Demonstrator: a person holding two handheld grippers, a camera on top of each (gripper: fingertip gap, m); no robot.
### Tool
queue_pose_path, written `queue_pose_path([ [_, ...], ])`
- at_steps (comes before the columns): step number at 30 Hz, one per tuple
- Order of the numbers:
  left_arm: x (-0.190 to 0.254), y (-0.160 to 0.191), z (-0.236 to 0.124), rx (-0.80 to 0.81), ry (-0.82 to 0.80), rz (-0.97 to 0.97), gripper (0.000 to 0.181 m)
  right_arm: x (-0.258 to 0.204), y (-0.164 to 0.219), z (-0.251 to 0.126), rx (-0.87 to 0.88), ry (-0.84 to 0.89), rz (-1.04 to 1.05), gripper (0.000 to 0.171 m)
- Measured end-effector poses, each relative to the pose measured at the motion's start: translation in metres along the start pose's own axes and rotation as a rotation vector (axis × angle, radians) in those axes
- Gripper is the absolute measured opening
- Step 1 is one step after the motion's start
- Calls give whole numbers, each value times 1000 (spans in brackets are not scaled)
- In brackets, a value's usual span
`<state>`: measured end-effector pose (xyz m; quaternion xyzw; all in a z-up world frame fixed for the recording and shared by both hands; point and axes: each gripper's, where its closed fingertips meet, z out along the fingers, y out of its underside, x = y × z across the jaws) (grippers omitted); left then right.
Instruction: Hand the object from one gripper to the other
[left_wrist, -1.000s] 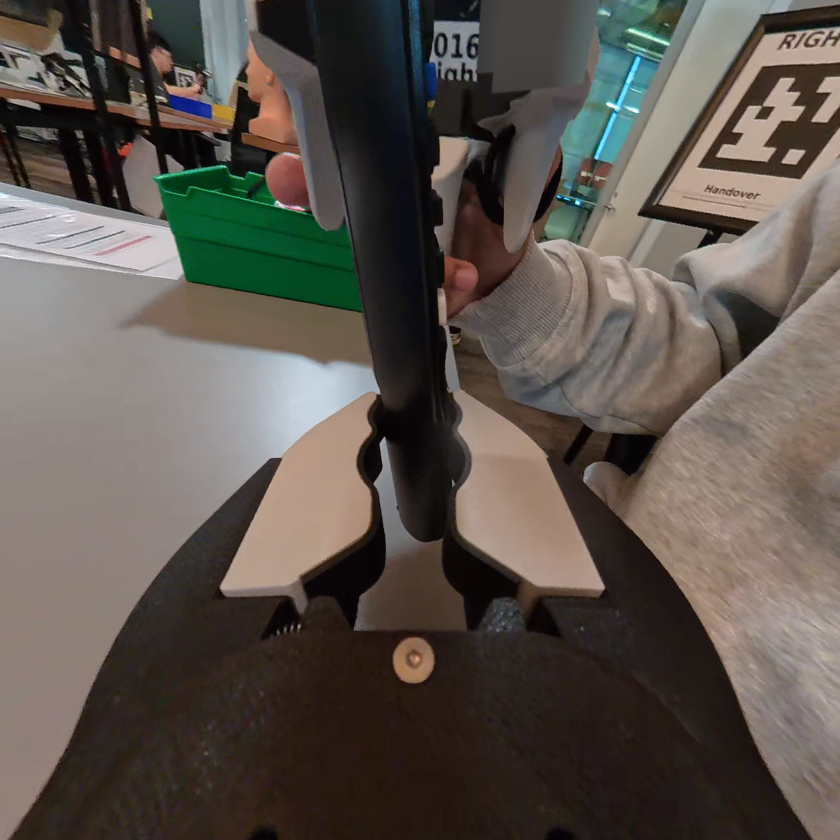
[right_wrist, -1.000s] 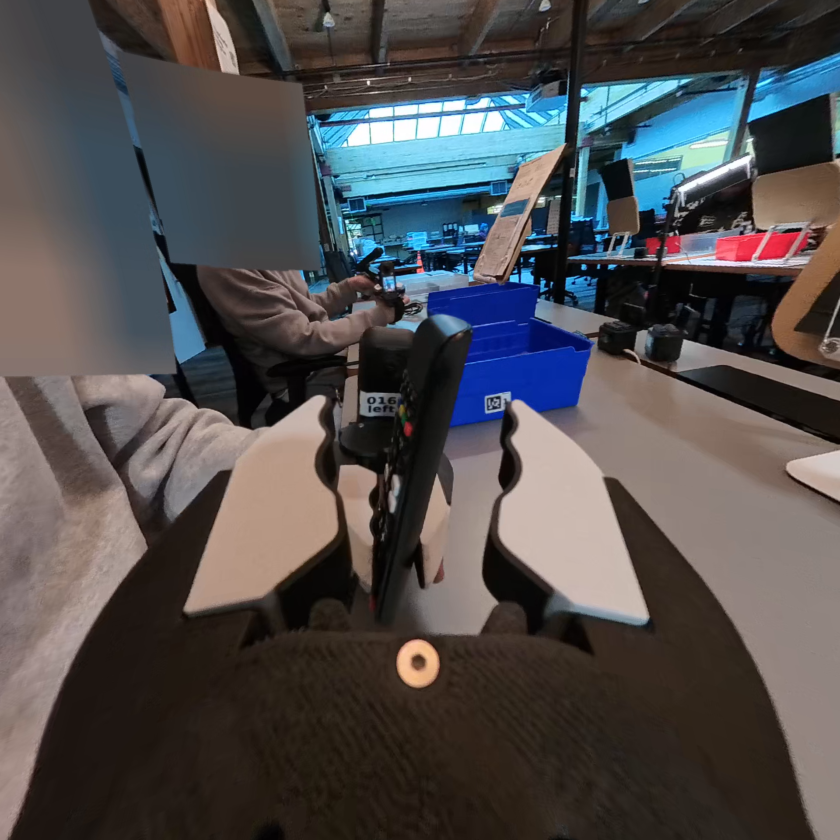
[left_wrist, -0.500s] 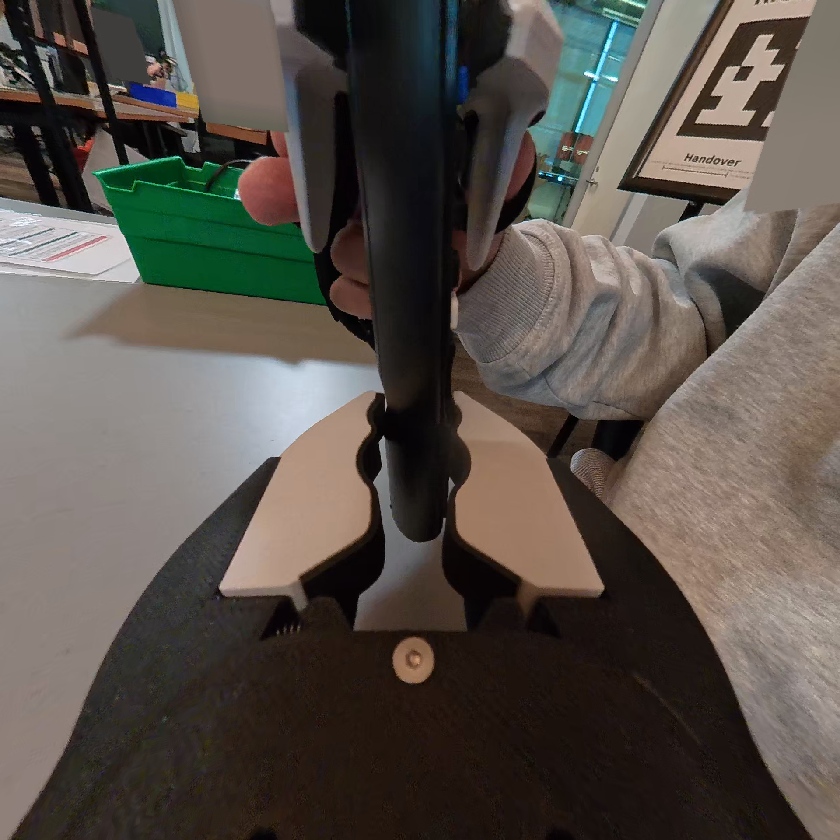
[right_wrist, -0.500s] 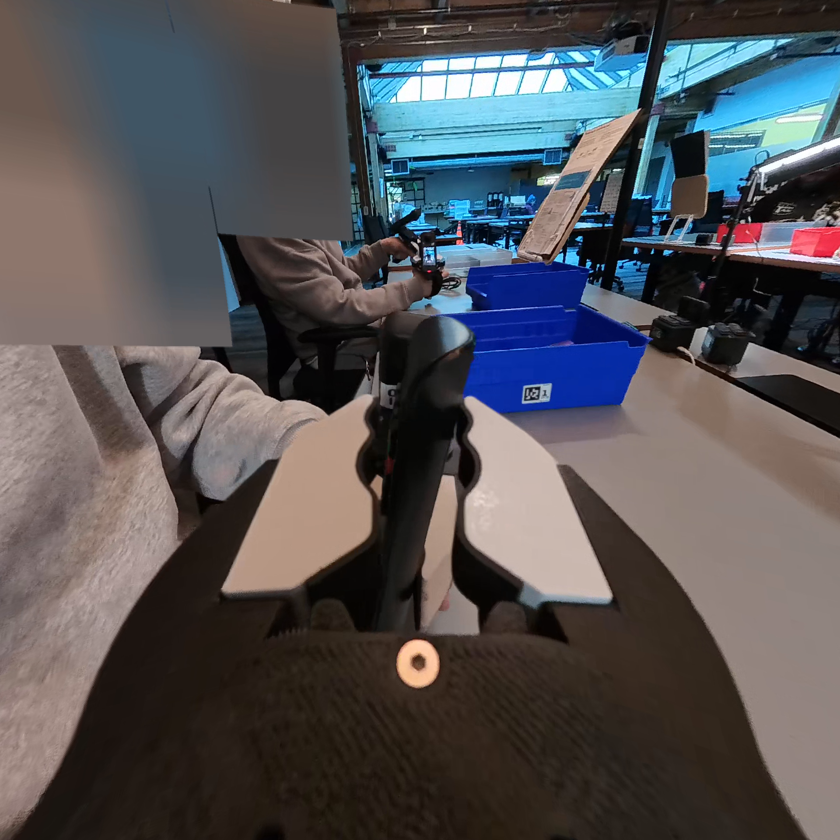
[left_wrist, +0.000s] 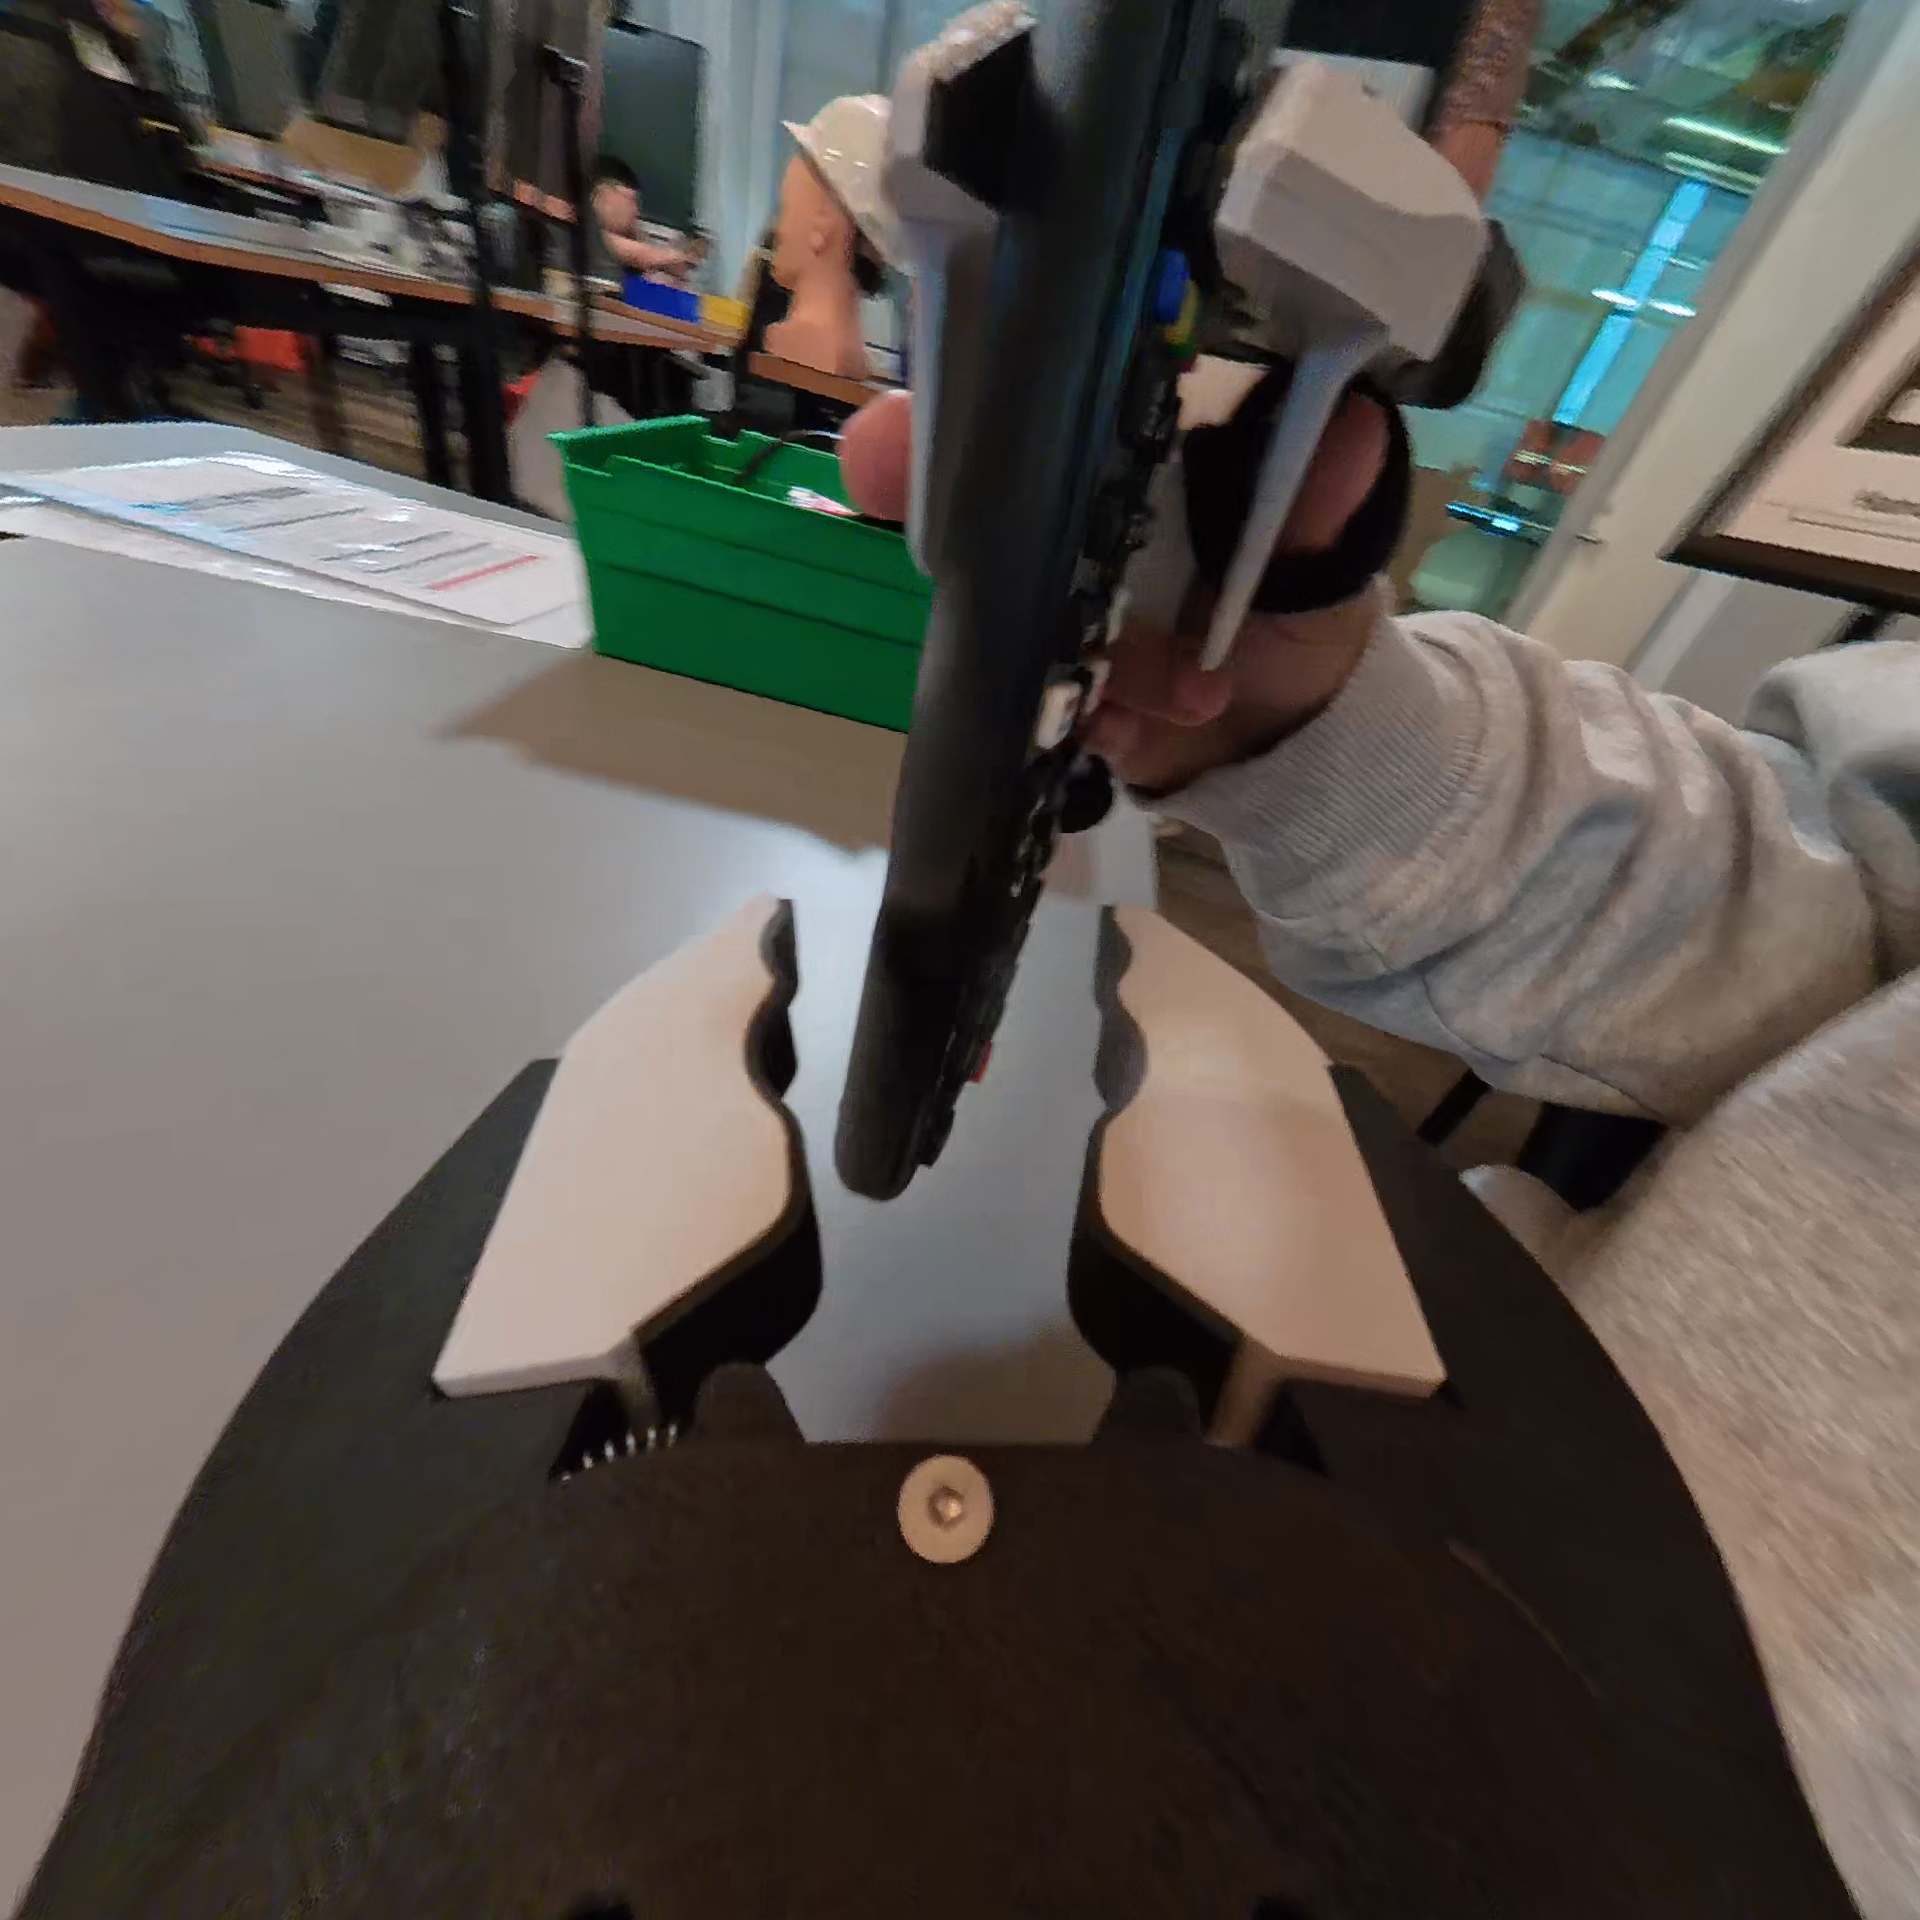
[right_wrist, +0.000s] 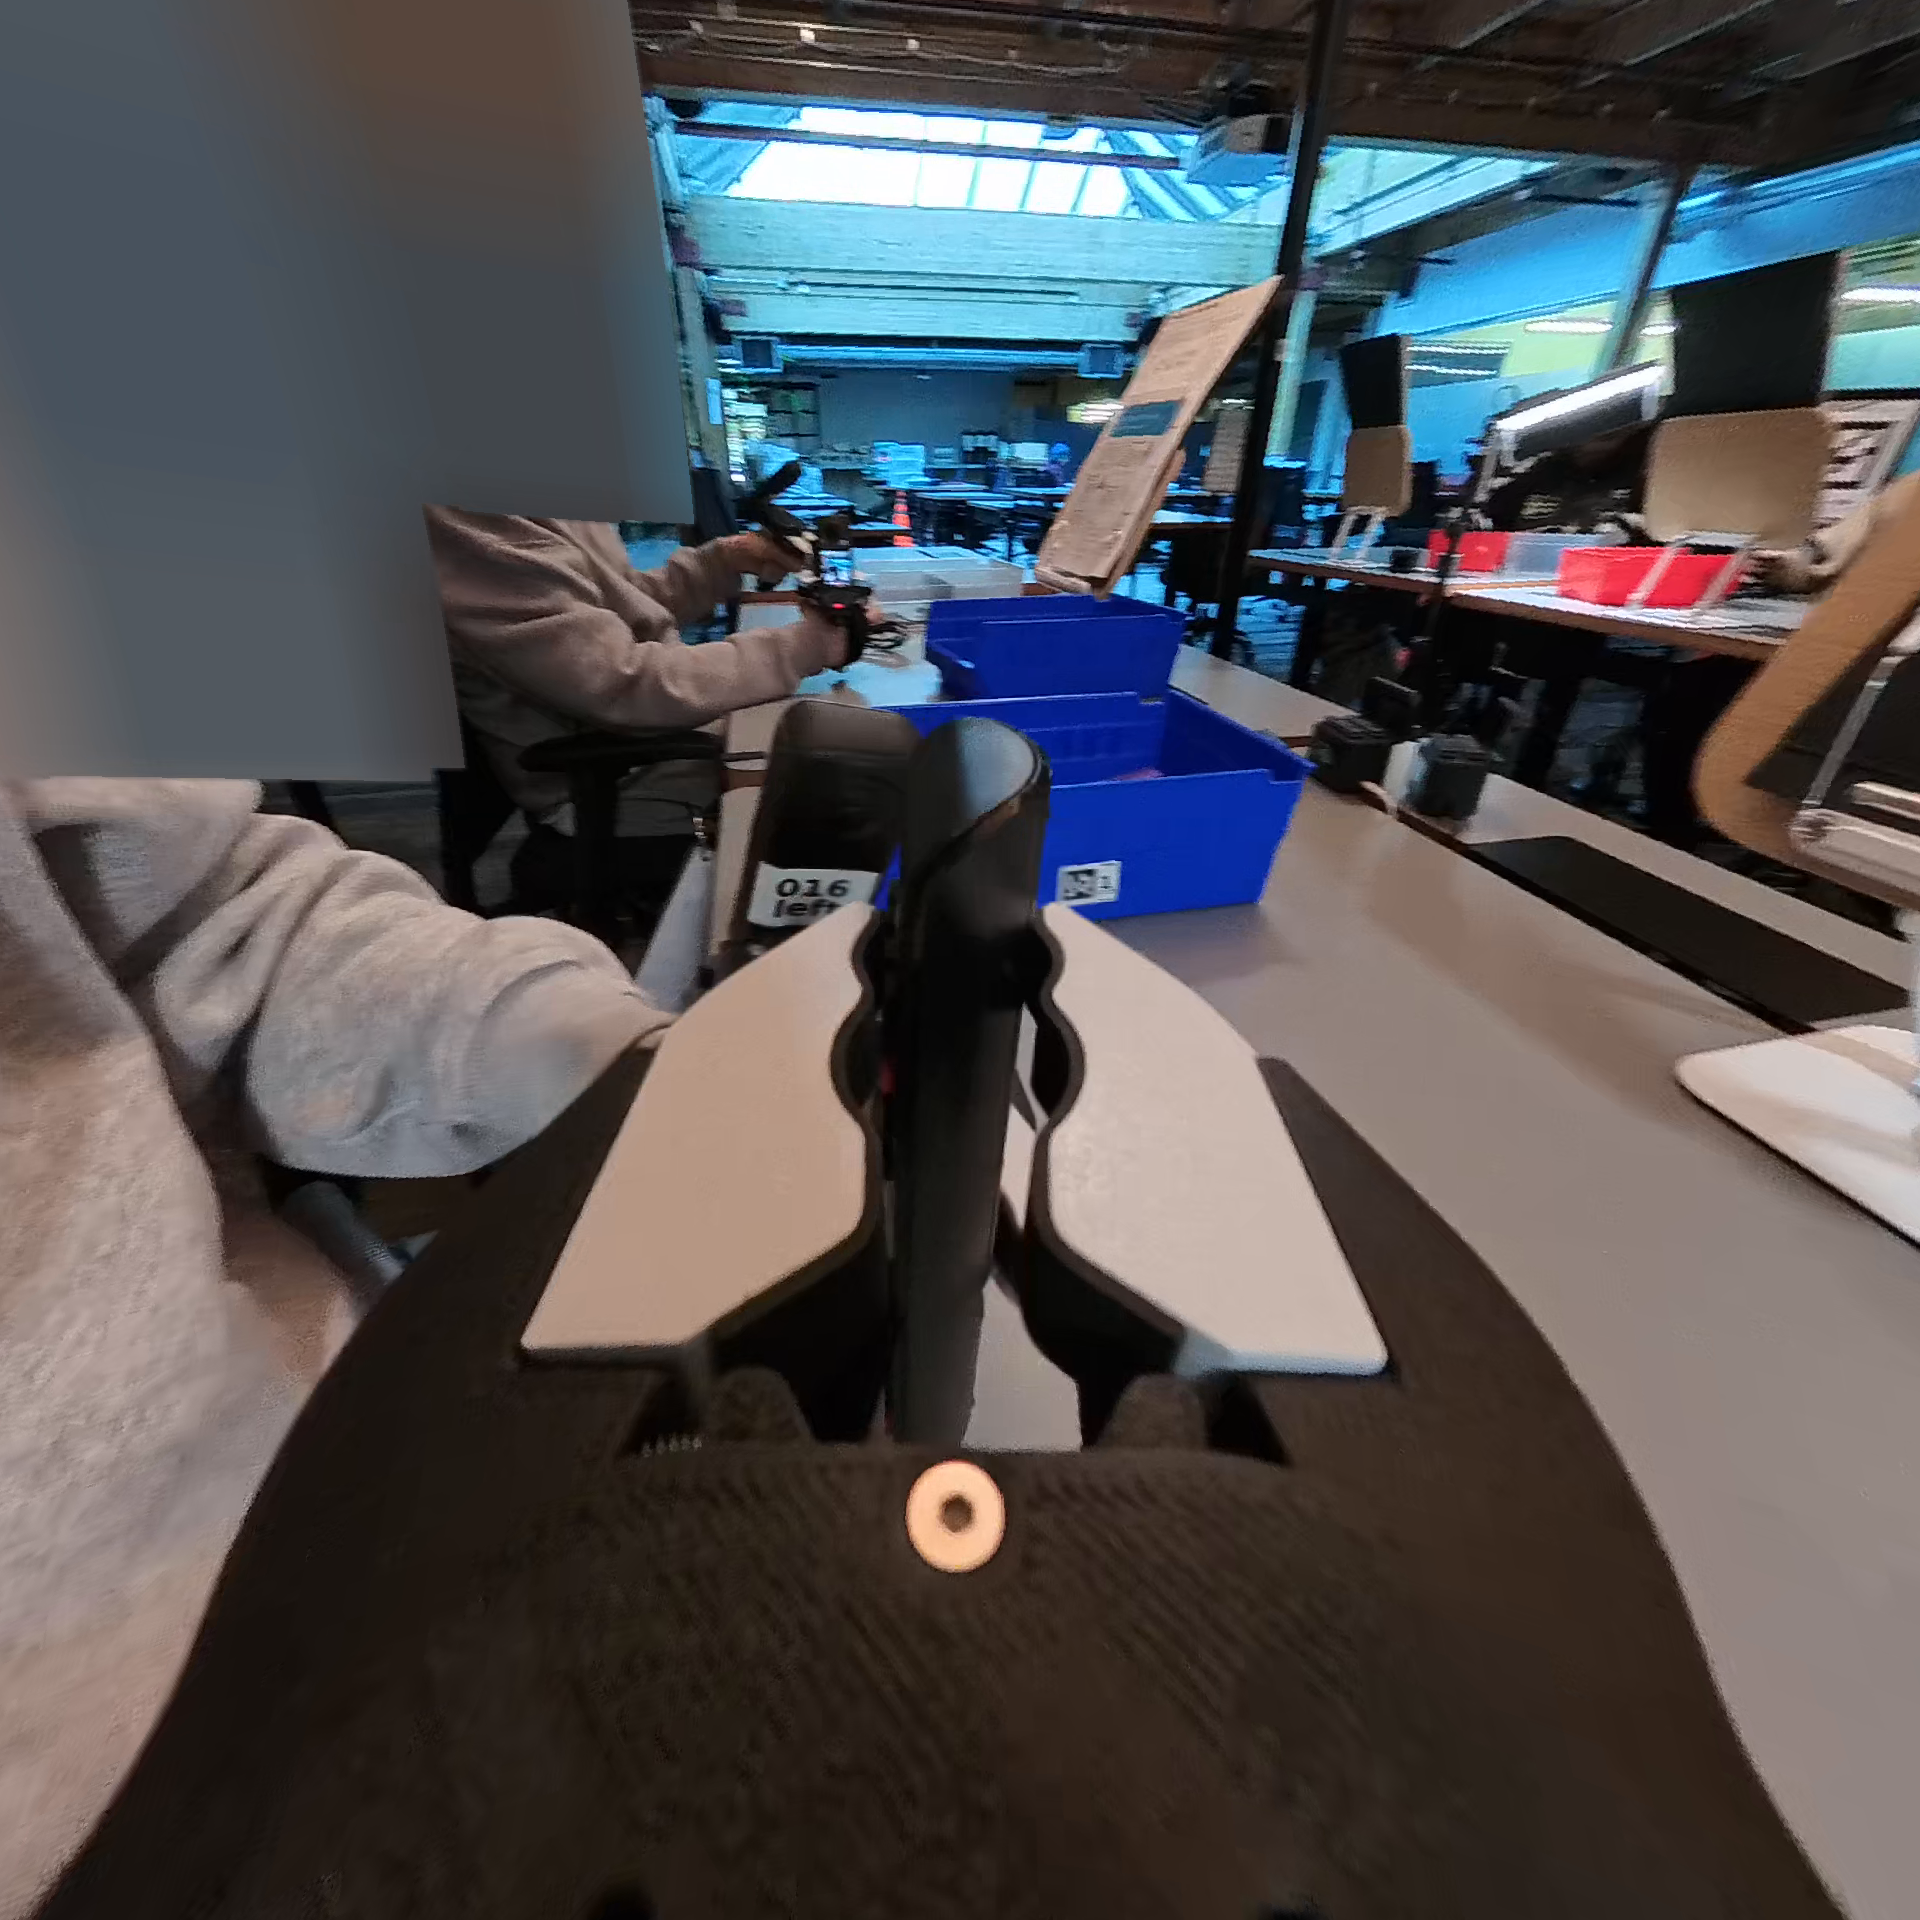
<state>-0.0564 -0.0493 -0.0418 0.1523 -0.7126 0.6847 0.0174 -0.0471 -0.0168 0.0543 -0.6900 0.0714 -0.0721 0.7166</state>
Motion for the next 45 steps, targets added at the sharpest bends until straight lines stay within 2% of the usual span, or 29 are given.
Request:
queue_pose_path([
  [2, -19, -4, -3, 24, -140, 1, 69, 12, -1, -2, -1, 83, 2, 26],
  [4, -37, -6, -10, 37, -304, 25, 70, 23, -3, -4, 11, 173, 17, 26],
  [5, -42, -6, -14, 24, -366, 53, 67, 28, -4, -4, 19, 218, 27, 26],
  [6, -47, -5, -18, -1, -439, 80, 53, 34, -5, -4, 23, 270, 34, 26],
  [7, -49, -6, -21, -11, -502, 119, 47, 38, -4, -3, 20, 318, 38, 26],
  [9, -47, -8, -22, -24, -562, 202, 52, 42, -4, -1, 9, 382, 46, 26],
  [11, -45, -7, -18, -50, -595, 255, 67, 44, -4, 2, -4, 438, 53, 26],
  [15, -41, -2, -11, -62, -615, 273, 83, 44, -1, 9, -43, 516, 73, 26],
  [21, -42, -4, -12, -32, -621, 224, 83, 43, 1, 17, -50, 672, 55, 26],
  [28, -39, -8, -12, 9, -560, 214, 74, 33, 4, 27, -68, 675, 72, 26],
  [32, -38, -11, -14, 27, -547, 217, 51, 32, 6, 28, -63, 665, 103, 26],
  [39, -35, -14, -13, 51, -514, 198, 49, 26, 1, 29, -66, 634, 72, 27],
  [41, -35, -13, -12, 44, -504, 188, 49, 23, -4, 29, -61, 605, 50, 36],
  [44, -34, -10, -10, 44, -476, 153, 49, 18, -21, 25, -30, 510, -23, 78],
  [45, -34, -10, -10, 47, -464, 140, 49, 20, -33, 17, 15, 499, -36, 79],
])
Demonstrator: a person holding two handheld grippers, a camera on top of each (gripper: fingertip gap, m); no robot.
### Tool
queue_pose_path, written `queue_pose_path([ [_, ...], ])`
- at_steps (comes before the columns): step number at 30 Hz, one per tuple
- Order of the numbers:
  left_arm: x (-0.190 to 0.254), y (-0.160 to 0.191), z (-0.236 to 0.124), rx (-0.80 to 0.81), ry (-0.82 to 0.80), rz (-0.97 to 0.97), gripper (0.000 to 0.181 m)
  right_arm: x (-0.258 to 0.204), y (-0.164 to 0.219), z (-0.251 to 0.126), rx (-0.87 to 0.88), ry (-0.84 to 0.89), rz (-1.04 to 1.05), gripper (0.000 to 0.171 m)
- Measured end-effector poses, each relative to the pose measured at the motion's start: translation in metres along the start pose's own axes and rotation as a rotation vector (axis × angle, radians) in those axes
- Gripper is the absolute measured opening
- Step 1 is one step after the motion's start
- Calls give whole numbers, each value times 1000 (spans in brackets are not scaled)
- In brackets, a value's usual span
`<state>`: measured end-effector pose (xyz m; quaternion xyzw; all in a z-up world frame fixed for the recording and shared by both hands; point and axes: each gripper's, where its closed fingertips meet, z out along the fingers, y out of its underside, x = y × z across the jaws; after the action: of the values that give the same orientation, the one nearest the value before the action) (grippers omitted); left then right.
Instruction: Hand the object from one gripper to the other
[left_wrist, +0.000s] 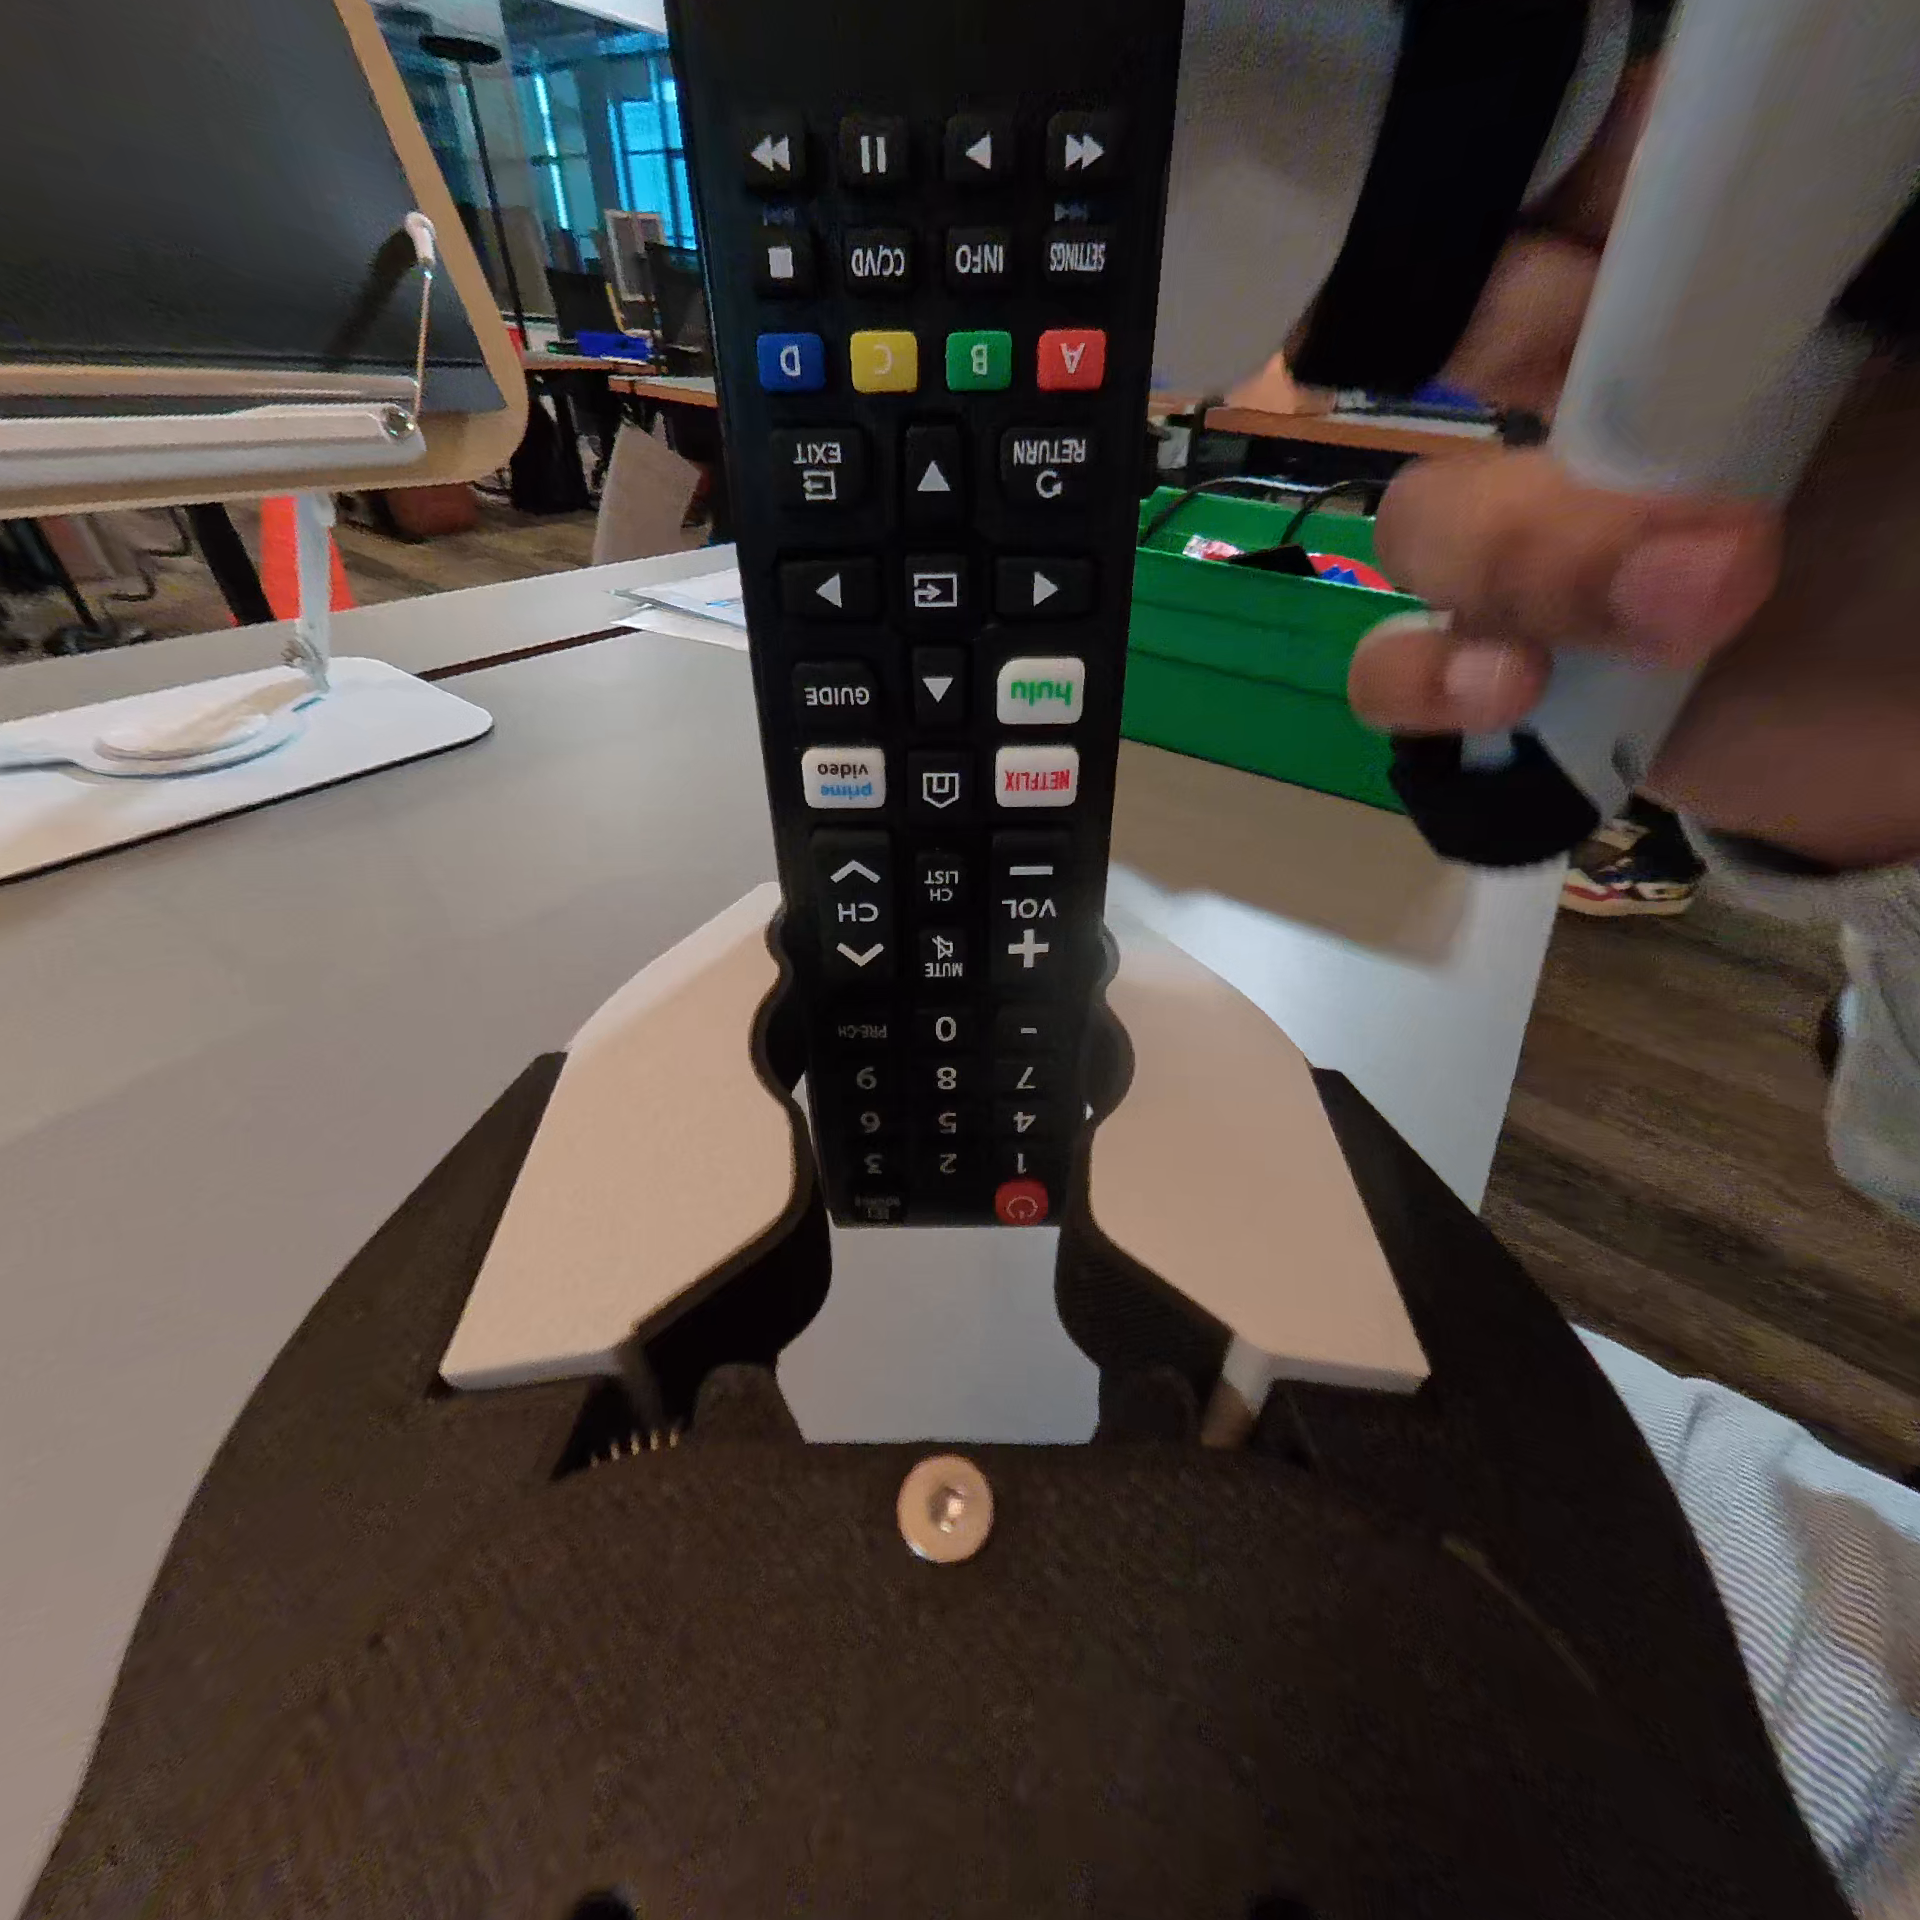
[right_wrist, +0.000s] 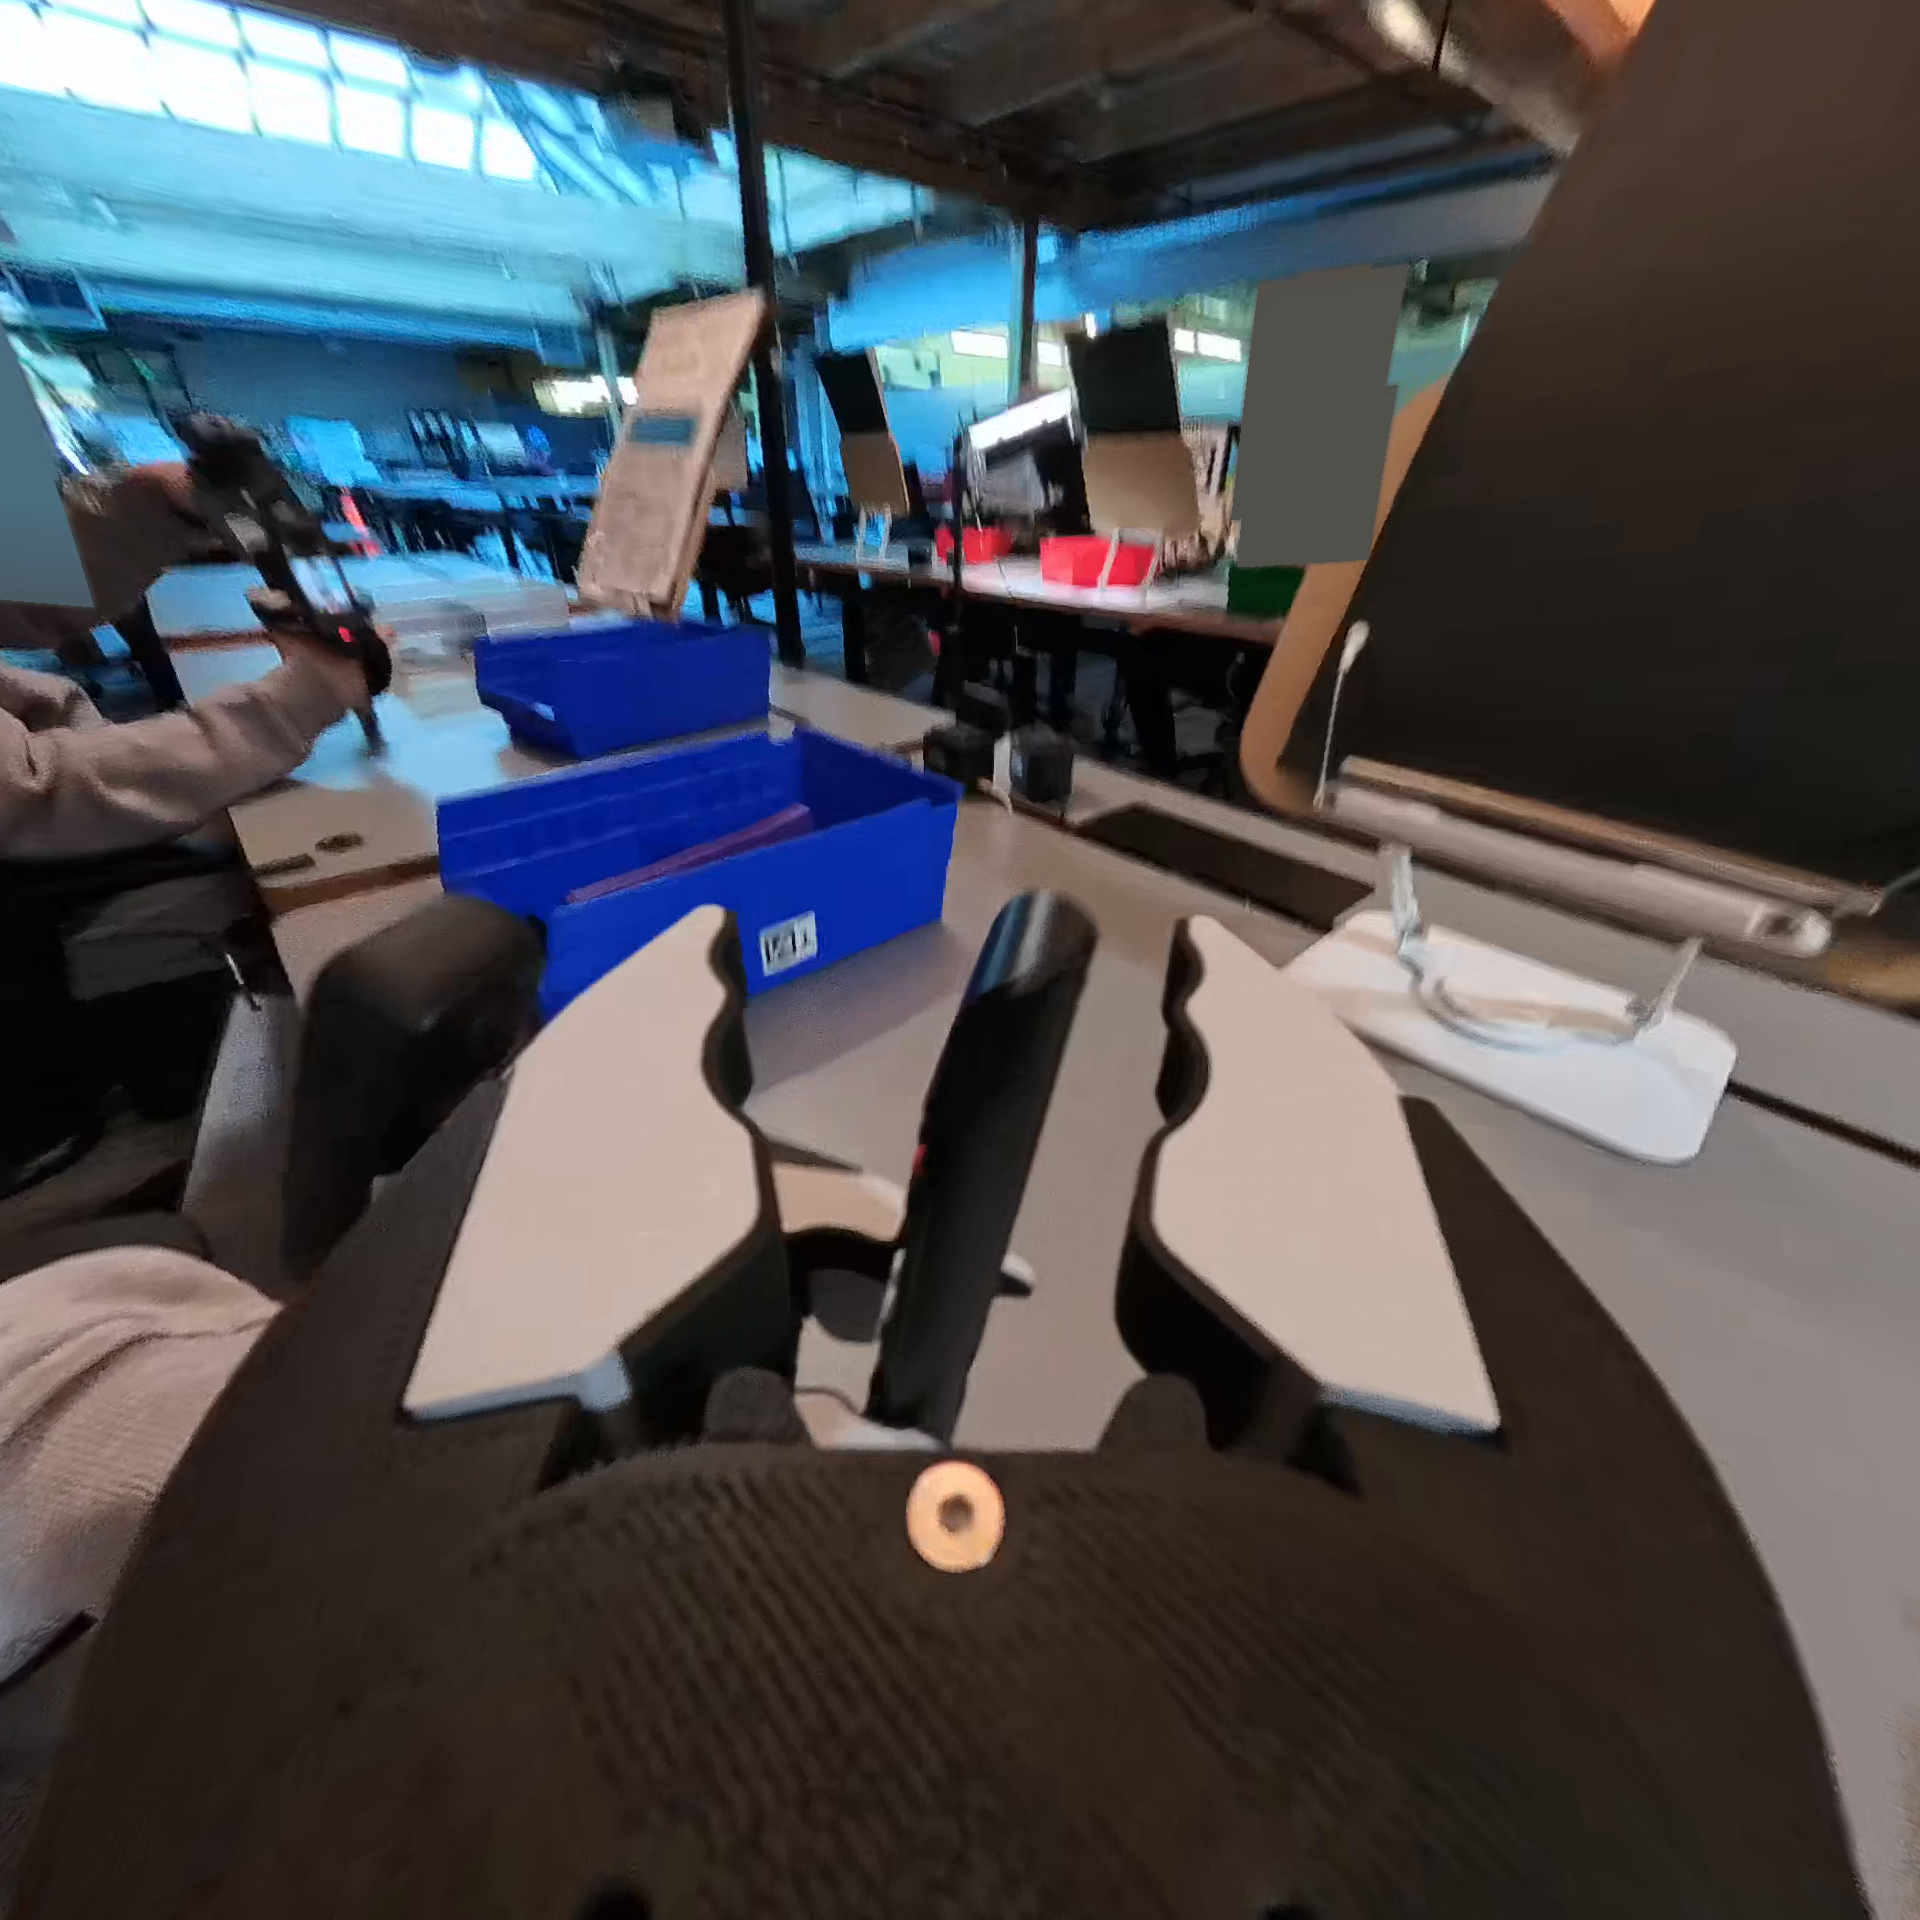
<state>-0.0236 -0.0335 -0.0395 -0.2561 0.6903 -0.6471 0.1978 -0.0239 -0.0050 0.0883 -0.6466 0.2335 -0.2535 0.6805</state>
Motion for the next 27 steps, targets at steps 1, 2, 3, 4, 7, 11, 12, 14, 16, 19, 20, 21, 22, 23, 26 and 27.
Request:
queue_pose_path([
  [1, 2, 0, 0, 5, 19, -14, 49, 5, -14, -8, 56, -23, 2, 80],
  [2, 4, -2, 0, 14, 49, -29, 49, 9, -26, -17, 107, -55, 0, 81],
  [3, 7, -3, 0, 25, 79, -40, 49, 14, -36, -25, 143, -87, -4, 79],
  [4, 10, -5, -1, 32, 109, -47, 50, 16, -42, -33, 167, -132, -7, 72],
  [7, 22, -9, -3, 51, 222, -60, 49, 13, -46, -50, 188, -325, 16, 68],
  [11, 39, -14, -11, 69, 377, -63, 50, 17, -27, -54, 154, -435, 69, 79],
  [12, 43, -15, -13, 70, 410, -64, 50, 17, -20, -53, 140, -448, 73, 82],
  [14, 50, -15, -15, 70, 463, -72, 50, 12, -4, -48, 102, -489, 101, 90],
  [16, 56, -14, -17, 62, 506, -83, 50, 4, 10, -42, 59, -534, 144, 100],
  [19, 62, -10, -18, 43, 543, -82, 49, -8, 28, -33, -4, -575, 174, 107],
  [20, 64, -9, -18, 36, 552, -81, 49, -12, 32, -31, -21, -587, 174, 108],
  [21, 66, -8, -18, 30, 562, -80, 49, -17, 36, -30, -36, -600, 173, 109],
  [22, 68, -7, -19, 26, 570, -79, 49, -20, 39, -29, -47, -610, 170, 110],
  [23, 69, -6, -19, 24, 577, -78, 49, -23, 42, -28, -56, -619, 168, 110],
  [26, 73, -5, -20, 16, 597, -77, 49, -31, 46, -28, -69, -655, 171, 105],
  [27, 74, -5, -20, 15, 603, -78, 49, -33, 46, -29, -70, -667, 172, 102],
])
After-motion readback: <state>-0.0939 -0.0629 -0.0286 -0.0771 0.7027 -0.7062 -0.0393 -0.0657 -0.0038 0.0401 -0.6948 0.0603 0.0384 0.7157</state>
